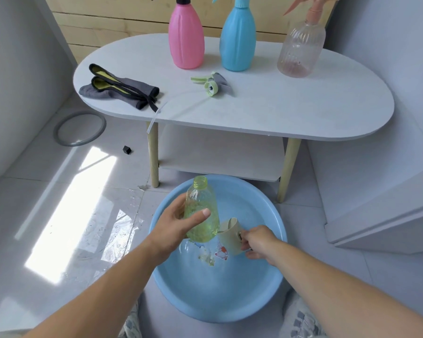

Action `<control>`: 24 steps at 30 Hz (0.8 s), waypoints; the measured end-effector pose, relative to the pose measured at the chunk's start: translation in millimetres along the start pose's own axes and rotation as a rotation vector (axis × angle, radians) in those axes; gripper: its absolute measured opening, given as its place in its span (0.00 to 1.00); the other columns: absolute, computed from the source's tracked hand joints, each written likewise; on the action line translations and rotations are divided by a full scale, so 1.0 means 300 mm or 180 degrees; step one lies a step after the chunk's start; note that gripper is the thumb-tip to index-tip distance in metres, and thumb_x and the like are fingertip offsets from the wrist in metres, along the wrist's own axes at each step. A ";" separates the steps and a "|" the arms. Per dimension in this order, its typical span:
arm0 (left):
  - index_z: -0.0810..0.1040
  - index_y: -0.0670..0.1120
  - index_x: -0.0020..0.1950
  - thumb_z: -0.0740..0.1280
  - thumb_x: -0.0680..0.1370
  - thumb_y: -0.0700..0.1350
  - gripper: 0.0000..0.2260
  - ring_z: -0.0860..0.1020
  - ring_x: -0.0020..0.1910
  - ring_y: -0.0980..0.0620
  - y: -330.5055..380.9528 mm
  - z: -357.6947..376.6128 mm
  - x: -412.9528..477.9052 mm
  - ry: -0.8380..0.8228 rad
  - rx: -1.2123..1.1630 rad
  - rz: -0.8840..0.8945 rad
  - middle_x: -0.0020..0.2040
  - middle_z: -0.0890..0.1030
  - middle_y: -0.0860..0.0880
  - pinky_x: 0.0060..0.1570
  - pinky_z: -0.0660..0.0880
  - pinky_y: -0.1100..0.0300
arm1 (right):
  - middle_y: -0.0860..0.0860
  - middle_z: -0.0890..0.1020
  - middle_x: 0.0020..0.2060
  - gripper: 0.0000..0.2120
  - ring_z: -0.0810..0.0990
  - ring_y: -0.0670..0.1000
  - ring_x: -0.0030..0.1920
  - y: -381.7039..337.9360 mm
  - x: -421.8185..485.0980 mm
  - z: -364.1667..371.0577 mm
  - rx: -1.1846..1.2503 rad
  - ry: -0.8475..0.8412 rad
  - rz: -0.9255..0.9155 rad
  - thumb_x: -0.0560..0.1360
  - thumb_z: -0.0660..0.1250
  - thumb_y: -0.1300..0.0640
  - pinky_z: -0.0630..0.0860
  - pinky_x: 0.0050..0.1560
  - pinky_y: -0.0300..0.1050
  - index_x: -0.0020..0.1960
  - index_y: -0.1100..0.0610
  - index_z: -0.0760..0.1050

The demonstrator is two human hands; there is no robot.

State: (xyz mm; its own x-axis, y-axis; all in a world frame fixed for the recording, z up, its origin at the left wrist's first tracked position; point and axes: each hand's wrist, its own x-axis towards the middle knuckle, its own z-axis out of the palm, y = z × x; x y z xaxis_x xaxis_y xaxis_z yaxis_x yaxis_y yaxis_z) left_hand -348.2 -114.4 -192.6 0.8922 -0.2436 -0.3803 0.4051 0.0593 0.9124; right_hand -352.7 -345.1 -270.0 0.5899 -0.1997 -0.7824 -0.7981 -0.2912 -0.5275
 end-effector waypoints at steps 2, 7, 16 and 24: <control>0.81 0.52 0.65 0.78 0.74 0.48 0.20 0.85 0.59 0.45 -0.004 -0.005 0.004 0.0030 0.0003 0.0003 0.60 0.86 0.46 0.57 0.83 0.45 | 0.56 0.82 0.38 0.11 0.81 0.55 0.40 0.003 0.007 0.007 -0.0017 0.0012 -0.0032 0.80 0.65 0.54 0.83 0.51 0.52 0.45 0.61 0.77; 0.80 0.52 0.66 0.77 0.73 0.48 0.21 0.85 0.59 0.45 -0.008 -0.010 0.000 0.0036 -0.0004 0.0024 0.60 0.86 0.47 0.55 0.84 0.49 | 0.55 0.82 0.39 0.12 0.81 0.54 0.41 -0.001 0.012 0.004 -0.0084 0.0065 -0.0135 0.80 0.64 0.53 0.83 0.49 0.49 0.43 0.59 0.78; 0.82 0.54 0.64 0.77 0.73 0.48 0.19 0.85 0.59 0.47 0.006 -0.026 -0.023 0.0090 -0.0042 0.0142 0.59 0.87 0.48 0.57 0.82 0.47 | 0.57 0.83 0.39 0.16 0.79 0.55 0.36 -0.004 -0.015 -0.030 0.0105 0.0100 -0.0572 0.80 0.65 0.54 0.82 0.45 0.45 0.37 0.60 0.78; 0.82 0.57 0.64 0.80 0.69 0.52 0.24 0.85 0.60 0.47 0.039 -0.023 -0.054 0.0117 0.0025 0.0315 0.60 0.86 0.50 0.63 0.80 0.42 | 0.56 0.83 0.37 0.15 0.82 0.53 0.39 -0.096 -0.181 -0.116 0.0152 -0.0072 -0.1232 0.82 0.62 0.58 0.83 0.46 0.45 0.39 0.62 0.77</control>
State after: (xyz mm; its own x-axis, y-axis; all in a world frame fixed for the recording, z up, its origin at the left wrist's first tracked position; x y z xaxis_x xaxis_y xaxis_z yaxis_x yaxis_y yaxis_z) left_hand -356.5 -103.1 -176.8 0.9345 -0.2012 -0.2936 0.3133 0.0736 0.9468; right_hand -357.5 -358.6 -200.8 0.8460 -0.0626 -0.5294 -0.5222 -0.2970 -0.7994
